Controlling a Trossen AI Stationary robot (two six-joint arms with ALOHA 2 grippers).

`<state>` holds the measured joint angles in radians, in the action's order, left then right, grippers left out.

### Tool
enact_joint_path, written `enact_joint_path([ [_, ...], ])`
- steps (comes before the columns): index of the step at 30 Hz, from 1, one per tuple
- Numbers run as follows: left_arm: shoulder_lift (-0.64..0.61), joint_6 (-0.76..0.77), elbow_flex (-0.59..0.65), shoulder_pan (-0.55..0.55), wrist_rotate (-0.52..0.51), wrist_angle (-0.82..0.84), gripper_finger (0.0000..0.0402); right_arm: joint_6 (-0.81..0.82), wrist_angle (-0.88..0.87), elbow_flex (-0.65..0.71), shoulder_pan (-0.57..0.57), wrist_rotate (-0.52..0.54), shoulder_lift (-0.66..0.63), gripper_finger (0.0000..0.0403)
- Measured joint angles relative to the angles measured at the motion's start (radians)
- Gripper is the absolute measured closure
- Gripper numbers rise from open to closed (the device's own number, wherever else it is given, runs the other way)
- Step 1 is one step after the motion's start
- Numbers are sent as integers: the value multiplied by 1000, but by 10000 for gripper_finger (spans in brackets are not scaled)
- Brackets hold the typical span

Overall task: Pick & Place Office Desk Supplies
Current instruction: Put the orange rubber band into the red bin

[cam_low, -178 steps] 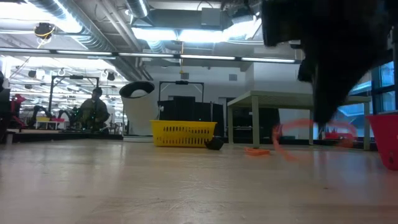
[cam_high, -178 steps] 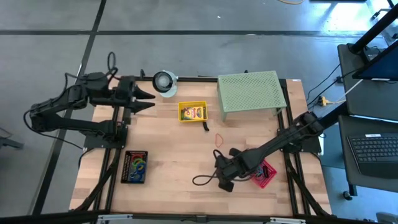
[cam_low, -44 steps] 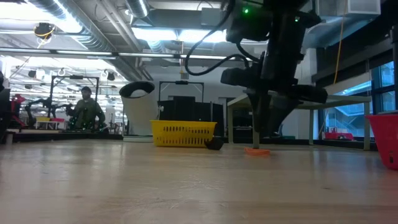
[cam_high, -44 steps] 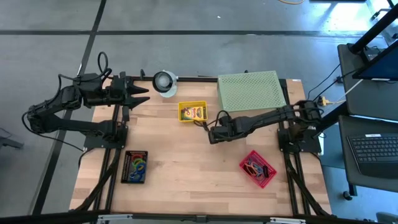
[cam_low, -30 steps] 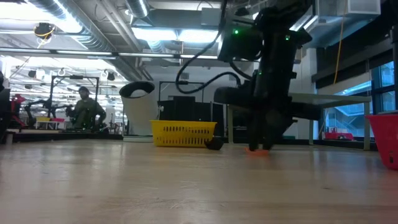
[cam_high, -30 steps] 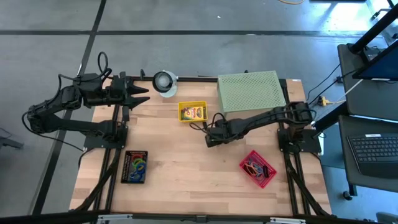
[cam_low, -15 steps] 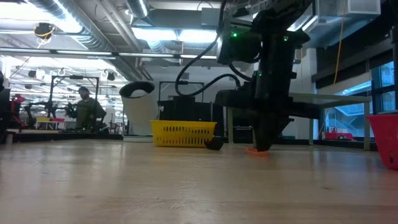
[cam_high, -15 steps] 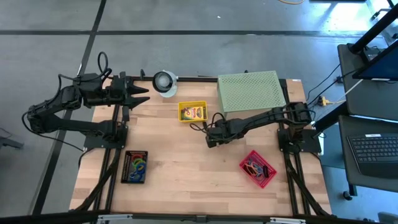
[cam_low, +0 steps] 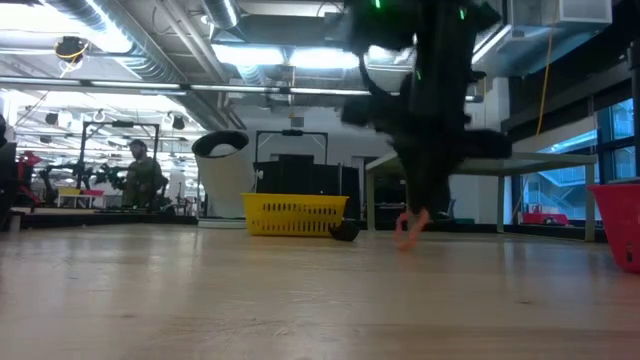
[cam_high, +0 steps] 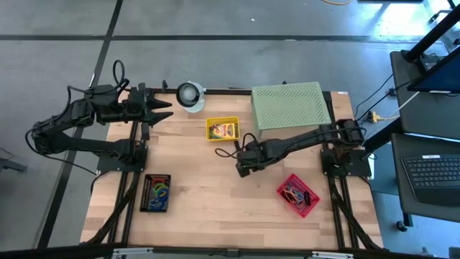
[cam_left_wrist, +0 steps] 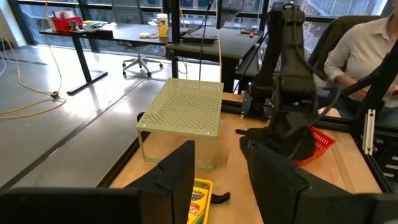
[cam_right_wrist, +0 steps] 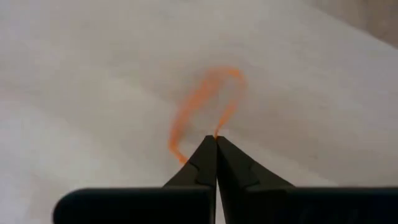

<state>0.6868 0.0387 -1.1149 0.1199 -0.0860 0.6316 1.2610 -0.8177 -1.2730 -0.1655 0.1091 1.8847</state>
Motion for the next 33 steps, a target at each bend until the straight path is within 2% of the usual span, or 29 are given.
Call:
enact_joint_path([
  [3,0,0,0,0,0,0,261,-13,-27,-57,-21,0,-2,402],
  [17,0,0,0,0,0,0,261,-96,-478,-292,-183,42,-9,403],
  [27,0,0,0,0,0,0,261,11,-672,-287,-365,104,-186,403],
  [33,0,0,0,0,0,0,261,65,-672,-126,-493,84,-314,403],
])
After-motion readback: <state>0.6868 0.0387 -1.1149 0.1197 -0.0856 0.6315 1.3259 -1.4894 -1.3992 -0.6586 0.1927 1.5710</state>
